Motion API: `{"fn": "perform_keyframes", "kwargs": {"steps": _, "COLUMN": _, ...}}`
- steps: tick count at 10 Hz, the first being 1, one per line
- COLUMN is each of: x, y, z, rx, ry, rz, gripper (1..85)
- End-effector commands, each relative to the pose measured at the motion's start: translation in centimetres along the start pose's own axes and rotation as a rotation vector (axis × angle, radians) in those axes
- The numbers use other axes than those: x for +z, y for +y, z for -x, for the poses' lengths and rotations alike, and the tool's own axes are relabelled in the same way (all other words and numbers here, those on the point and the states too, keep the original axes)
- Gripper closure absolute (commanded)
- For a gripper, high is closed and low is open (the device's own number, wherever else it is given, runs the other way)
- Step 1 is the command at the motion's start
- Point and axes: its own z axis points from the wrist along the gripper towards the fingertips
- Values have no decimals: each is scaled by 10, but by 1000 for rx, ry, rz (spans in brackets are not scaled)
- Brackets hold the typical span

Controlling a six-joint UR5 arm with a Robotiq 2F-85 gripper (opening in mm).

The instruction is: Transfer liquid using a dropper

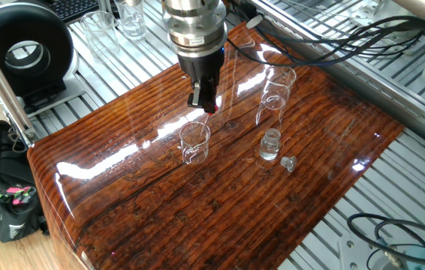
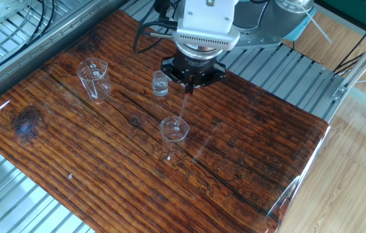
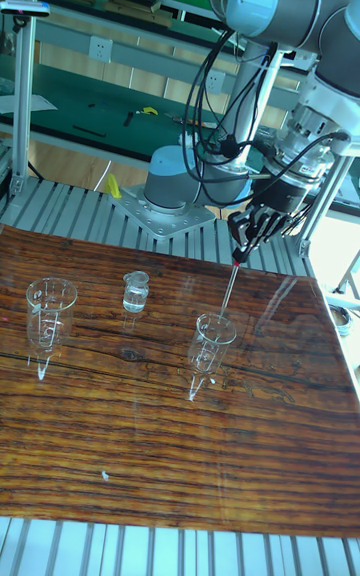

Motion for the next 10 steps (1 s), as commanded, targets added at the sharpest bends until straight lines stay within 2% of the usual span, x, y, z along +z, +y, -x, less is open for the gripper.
{"fn": "perform_keyframes", "kwargs": {"steps": 1, "x": -4, "y": -25, "z": -10, "rx": -32, "ry": 9, "rz": -51, "gripper": 837}}
{"fn": "perform_keyframes", "kwargs": {"steps": 2, "x": -6, "y": -27, "z": -13, "rx": -29, "ry": 1, "rz": -45, "gripper": 837}}
{"fn": "perform_keyframes", "kwargs": {"steps": 3, "x": -6, "y": -31, "z": -16, "rx": -27, "ry": -2, "rz": -57, "gripper": 837}}
{"fn": "perform_keyframes", "kwargs": {"steps": 4, "x": -7, "y": -46, "z": -22, "rx": -41, "ry": 14, "rz": -115, "gripper": 837}}
{"fn": "perform_keyframes", "kwargs": {"steps": 5, "x": -7, "y": -53, "z": -24, "rx": -54, "ry": 16, "rz": -130, "gripper": 837}}
{"fn": "perform_keyframes", "kwargs": {"steps": 7, "x": 8, "y": -79, "z": -28, "rx": -107, "ry": 0, "rz": -135, "gripper": 837}}
{"fn": "perform_keyframes", "kwargs": {"steps": 9, "x": 13, "y": -113, "z": -42, "rx": -164, "ry": 36, "rz": -226, "gripper": 837}}
{"fn": "perform_keyframes", "kwargs": {"steps": 10, "x": 16, "y": -115, "z": -44, "rx": -175, "ry": 32, "rz": -224, "gripper": 837}}
